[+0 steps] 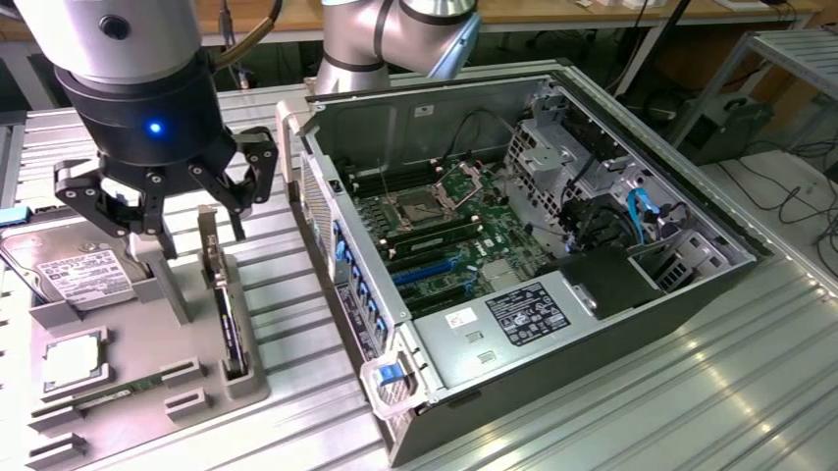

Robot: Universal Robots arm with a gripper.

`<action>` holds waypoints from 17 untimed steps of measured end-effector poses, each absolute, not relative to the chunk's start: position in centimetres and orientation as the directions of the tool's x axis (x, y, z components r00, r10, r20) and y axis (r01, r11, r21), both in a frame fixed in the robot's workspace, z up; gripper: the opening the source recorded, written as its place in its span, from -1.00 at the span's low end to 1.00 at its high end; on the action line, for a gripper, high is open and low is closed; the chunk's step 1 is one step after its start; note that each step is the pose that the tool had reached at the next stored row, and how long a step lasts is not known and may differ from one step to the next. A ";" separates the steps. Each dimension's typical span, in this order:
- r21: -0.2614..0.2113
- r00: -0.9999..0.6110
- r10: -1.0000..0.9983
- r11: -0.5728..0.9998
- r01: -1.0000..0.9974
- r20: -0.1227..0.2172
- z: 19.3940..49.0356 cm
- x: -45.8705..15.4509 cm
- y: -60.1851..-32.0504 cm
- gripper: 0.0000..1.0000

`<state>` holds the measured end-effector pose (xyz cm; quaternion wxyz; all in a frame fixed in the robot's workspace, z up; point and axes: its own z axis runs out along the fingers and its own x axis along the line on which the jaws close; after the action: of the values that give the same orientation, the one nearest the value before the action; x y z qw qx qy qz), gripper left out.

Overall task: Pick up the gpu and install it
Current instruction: 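Pick up the gpu and move the gpu toward the slot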

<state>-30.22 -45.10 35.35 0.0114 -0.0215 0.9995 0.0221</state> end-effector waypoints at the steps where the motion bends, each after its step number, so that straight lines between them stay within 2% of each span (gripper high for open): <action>1: 0.044 -0.999 -0.042 0.998 -0.043 -0.024 35.3 -30.2 -45.1 0.20; 17: 0.044 -0.999 -0.042 0.998 -0.043 -0.024 34.8 -30.2 -45.1 0.20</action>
<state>-30.22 -45.10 34.75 0.0114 -0.0214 0.9995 0.0221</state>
